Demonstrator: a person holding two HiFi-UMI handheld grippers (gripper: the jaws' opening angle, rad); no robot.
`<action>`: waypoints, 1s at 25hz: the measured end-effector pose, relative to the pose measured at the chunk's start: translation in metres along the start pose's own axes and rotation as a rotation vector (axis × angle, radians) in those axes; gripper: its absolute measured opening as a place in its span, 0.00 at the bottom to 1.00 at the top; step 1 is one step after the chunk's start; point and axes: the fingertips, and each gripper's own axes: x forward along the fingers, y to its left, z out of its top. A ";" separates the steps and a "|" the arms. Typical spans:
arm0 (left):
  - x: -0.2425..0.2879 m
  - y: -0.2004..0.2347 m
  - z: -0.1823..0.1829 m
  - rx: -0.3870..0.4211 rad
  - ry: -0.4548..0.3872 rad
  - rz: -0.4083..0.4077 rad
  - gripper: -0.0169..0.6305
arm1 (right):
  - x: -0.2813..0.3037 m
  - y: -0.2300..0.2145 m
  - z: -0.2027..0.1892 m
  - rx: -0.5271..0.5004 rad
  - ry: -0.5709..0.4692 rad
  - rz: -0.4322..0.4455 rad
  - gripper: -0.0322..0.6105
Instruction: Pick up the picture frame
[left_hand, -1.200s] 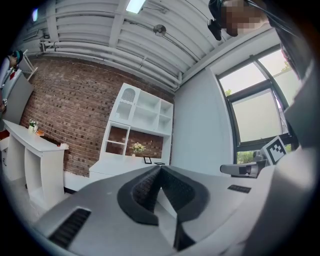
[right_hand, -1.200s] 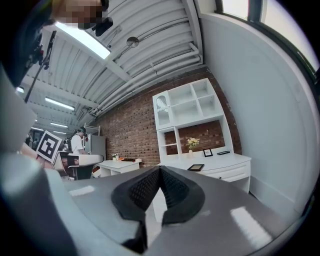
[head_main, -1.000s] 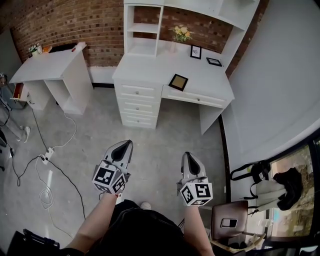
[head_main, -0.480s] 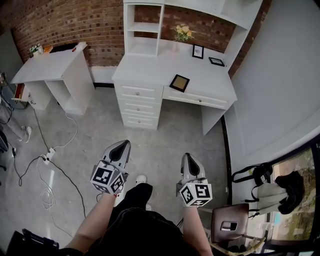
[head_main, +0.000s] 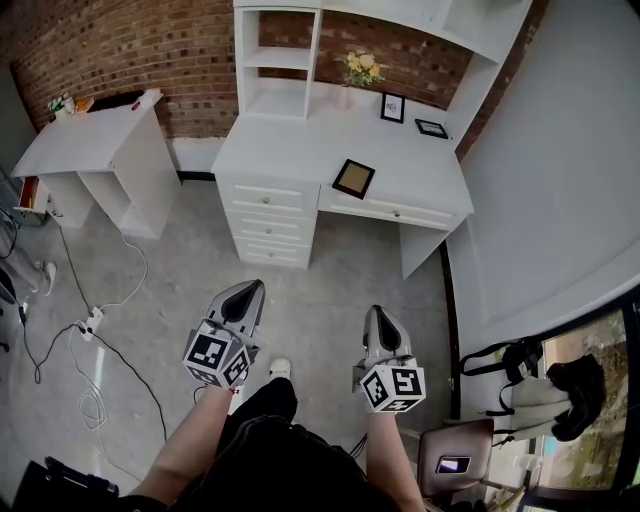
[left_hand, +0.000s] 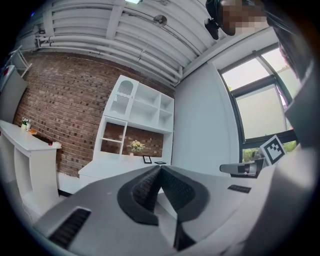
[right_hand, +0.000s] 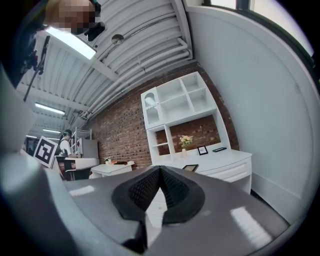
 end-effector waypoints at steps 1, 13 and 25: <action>0.007 0.004 0.001 -0.003 -0.001 0.001 0.03 | 0.007 -0.002 0.001 -0.002 0.002 0.001 0.05; 0.095 0.050 0.006 -0.026 0.007 -0.043 0.03 | 0.086 -0.035 0.006 -0.003 0.030 -0.045 0.05; 0.162 0.112 0.010 -0.032 -0.003 -0.059 0.03 | 0.172 -0.047 0.004 -0.017 0.034 -0.050 0.05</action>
